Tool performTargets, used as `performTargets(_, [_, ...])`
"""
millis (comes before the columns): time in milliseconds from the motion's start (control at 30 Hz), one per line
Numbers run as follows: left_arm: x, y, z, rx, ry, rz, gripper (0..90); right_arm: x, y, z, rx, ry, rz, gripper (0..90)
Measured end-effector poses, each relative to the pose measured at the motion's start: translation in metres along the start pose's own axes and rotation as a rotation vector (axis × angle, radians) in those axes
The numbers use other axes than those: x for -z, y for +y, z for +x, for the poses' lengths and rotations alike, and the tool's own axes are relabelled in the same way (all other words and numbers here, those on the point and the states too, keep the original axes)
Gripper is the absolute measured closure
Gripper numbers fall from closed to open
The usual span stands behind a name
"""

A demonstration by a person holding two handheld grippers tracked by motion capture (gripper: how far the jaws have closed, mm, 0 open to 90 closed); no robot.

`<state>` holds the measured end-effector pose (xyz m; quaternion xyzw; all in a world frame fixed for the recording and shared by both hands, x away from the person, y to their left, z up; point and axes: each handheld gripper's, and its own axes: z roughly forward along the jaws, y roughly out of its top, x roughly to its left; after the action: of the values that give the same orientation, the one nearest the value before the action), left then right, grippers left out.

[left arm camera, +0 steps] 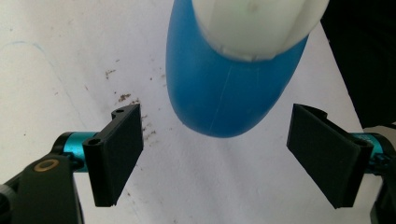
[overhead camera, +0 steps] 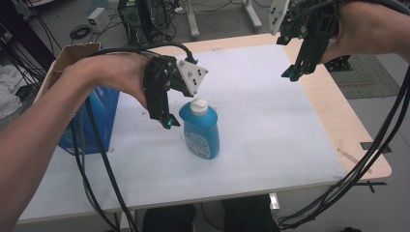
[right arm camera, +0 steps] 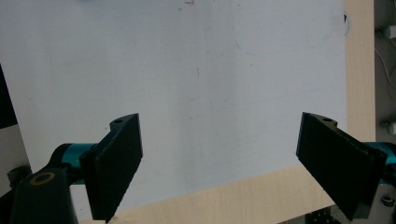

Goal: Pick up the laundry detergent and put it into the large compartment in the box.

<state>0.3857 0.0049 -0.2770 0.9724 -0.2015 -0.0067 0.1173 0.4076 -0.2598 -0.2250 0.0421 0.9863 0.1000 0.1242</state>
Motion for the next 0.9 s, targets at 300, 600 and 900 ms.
performTargets(300, [-0.002,0.008,0.002,-0.021,-0.028,-0.029,18.8,0.001,0.0,0.0,0.004,0.001,-0.004,13.7])
performTargets(600, [-0.007,0.021,0.002,-0.046,-0.06,-0.057,18.8,0.0,-0.001,-0.001,0.0,0.0,-0.005,13.7])
performTargets(900, [-0.009,0.025,0.003,-0.052,-0.066,-0.06,18.8,0.001,-0.002,-0.001,0.0,-0.003,-0.008,13.7])
